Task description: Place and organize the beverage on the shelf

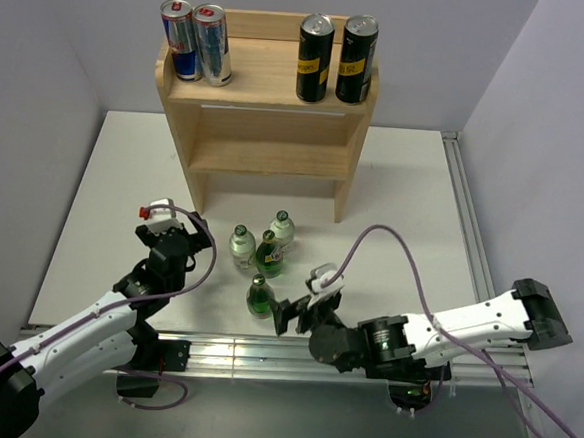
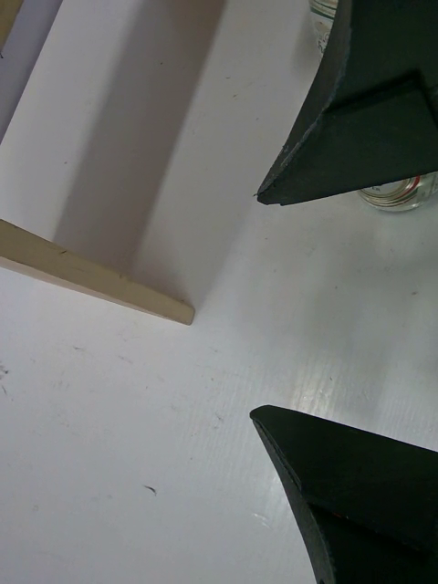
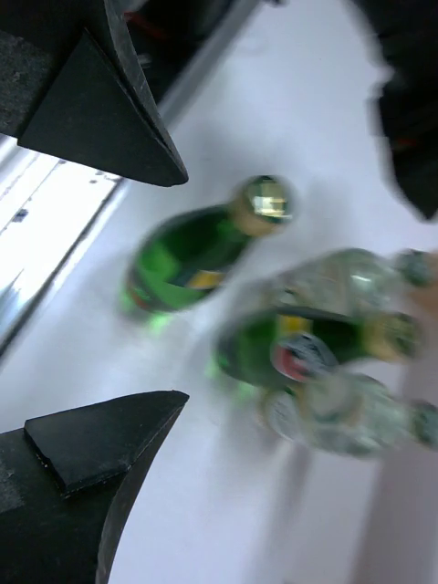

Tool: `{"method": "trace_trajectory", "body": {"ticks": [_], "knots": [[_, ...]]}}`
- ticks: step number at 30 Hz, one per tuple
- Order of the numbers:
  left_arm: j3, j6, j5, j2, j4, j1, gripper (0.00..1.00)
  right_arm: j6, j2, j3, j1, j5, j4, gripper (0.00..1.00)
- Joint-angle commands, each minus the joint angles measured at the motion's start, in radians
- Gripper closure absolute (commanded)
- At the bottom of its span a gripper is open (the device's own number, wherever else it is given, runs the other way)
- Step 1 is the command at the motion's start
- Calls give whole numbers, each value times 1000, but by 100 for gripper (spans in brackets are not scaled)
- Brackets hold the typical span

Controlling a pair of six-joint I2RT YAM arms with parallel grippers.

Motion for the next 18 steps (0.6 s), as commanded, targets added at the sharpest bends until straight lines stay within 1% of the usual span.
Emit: {"method": "trace_trajectory", "body": {"ticks": [1, 3, 4, 6, 7, 10, 14, 15, 18], "knots": [[29, -23, -23, -18, 7, -2, 1, 188, 30, -110, 69, -55, 141, 0], [21, -17, -17, -32, 12, -2, 1, 222, 56, -187, 86, -107, 211, 0], [15, -13, -14, -44, 18, -2, 1, 231, 62, -212, 86, -116, 284, 0], [11, -6, -9, -52, 22, -1, 1, 249, 81, -274, 86, -138, 352, 0], [8, -4, -6, -58, 25, -1, 1, 252, 92, -282, 86, -135, 397, 0], [7, -3, -1, -57, 27, -1, 1, 245, 156, -281, 73, -139, 440, 0], [12, 0, 2, -49, 28, -2, 1, 202, 291, -270, 31, -188, 544, 0], [12, 0, 2, -48, 29, -1, 1, 197, 312, -276, 10, -211, 601, 0], [12, 2, 5, -48, 30, -1, 1, 179, 384, -281, -45, -250, 690, 0]]}}
